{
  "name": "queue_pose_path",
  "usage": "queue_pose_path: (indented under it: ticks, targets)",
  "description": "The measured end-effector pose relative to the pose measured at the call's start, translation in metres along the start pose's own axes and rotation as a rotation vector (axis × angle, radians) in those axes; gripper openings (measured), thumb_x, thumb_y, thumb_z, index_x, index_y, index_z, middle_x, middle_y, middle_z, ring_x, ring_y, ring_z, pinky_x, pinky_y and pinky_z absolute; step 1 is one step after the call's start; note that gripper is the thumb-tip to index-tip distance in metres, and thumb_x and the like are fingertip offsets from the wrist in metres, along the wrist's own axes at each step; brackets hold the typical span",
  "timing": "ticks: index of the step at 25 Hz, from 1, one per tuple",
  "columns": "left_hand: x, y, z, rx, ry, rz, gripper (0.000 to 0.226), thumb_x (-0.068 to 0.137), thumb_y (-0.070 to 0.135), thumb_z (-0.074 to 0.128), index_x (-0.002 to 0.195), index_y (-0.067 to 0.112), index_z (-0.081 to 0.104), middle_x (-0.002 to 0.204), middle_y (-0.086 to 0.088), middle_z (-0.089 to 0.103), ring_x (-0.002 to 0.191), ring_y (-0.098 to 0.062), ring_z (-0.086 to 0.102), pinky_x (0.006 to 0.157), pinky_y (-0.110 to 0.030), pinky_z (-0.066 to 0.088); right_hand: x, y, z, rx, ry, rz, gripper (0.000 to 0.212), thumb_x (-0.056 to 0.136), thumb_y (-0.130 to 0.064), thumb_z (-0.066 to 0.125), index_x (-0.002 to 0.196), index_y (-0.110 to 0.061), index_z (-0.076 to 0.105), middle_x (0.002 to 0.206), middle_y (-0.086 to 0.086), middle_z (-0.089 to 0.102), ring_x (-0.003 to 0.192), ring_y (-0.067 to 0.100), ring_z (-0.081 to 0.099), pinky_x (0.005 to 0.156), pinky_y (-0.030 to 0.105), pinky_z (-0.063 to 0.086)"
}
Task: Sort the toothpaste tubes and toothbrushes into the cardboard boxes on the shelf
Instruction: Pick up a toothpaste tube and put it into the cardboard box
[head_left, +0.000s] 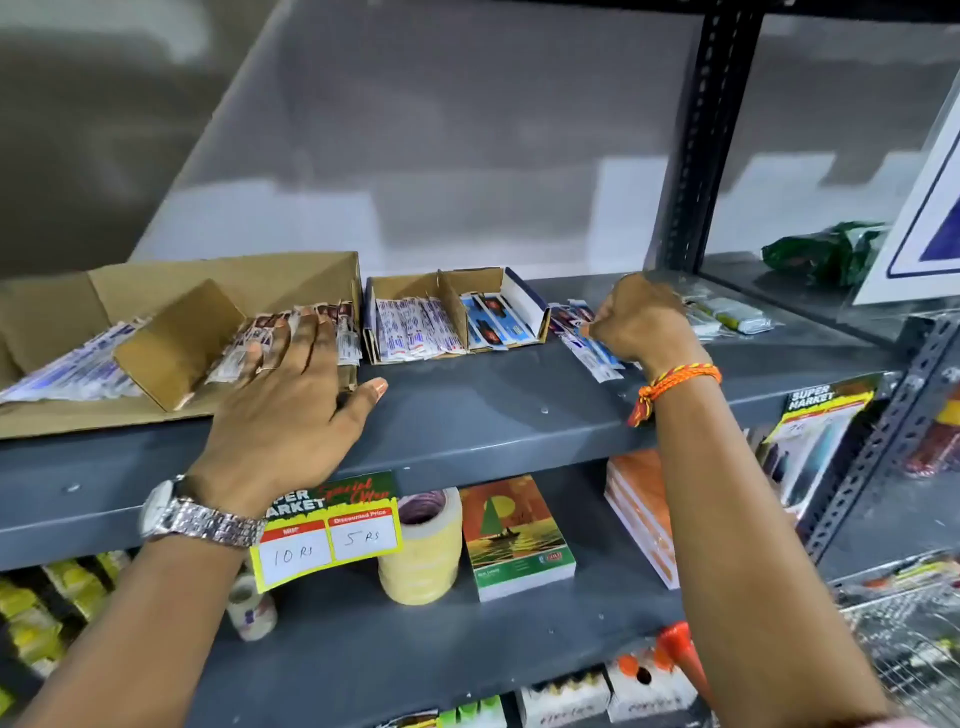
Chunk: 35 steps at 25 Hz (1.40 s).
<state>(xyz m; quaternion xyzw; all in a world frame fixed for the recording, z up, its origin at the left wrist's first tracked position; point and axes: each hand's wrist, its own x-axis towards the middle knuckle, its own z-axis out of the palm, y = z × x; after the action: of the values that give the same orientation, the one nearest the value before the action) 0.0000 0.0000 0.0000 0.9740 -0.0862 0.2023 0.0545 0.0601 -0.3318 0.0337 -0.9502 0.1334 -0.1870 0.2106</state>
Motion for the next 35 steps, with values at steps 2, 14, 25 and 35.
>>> queue_pose_path:
  ticks: [2, 14, 25, 35]
  targets:
    - [0.001, -0.002, 0.001, 0.002, -0.027, -0.002, 0.088, 0.088, 0.07, 0.012, 0.155, 0.014, 0.005, 0.166, -0.005, -0.001, 0.152, -0.022, -0.003, 0.122, -0.042, -0.001, 0.0, -0.001, 0.002, -0.036, -0.006, 0.017, 0.022, 0.085, -0.013, 0.069, 0.105, -0.006, 0.073, 0.114, 0.02, 0.07, 0.105, 0.038, 0.067, 0.094, 0.04, 0.055]
    - [-0.008, -0.003, -0.003, -0.041, -0.228, 0.017, 0.098, 0.076, 0.078, -0.001, 0.156, 0.022, -0.006, 0.164, 0.004, -0.014, 0.148, -0.012, -0.019, 0.12, -0.035, -0.011, 0.005, -0.007, 0.005, -0.097, 0.027, -0.023, 0.024, 0.085, 0.0, 0.064, 0.109, 0.001, 0.066, 0.114, 0.023, 0.068, 0.104, 0.04, 0.065, 0.089, 0.038, 0.056]
    - [-0.01, -0.001, -0.004, -0.039, -0.245, 0.01, 0.098, 0.075, 0.079, -0.001, 0.156, 0.024, -0.006, 0.164, 0.007, -0.015, 0.148, -0.009, -0.02, 0.117, -0.033, -0.013, -0.003, -0.013, -0.001, -0.12, -0.004, 0.009, 0.008, 0.084, -0.005, 0.062, 0.088, -0.005, 0.055, 0.094, 0.016, 0.057, 0.094, 0.041, 0.061, 0.084, 0.042, 0.054]
    - [-0.012, -0.001, -0.003, -0.03, -0.228, 0.014, 0.1, 0.073, 0.079, -0.005, 0.156, 0.023, -0.006, 0.164, 0.005, -0.016, 0.147, -0.011, -0.022, 0.119, -0.035, -0.013, -0.006, -0.019, -0.008, -0.131, -0.093, 0.039, 0.014, 0.078, -0.007, 0.062, 0.092, -0.005, 0.057, 0.102, 0.019, 0.064, 0.095, 0.04, 0.062, 0.085, 0.042, 0.055]
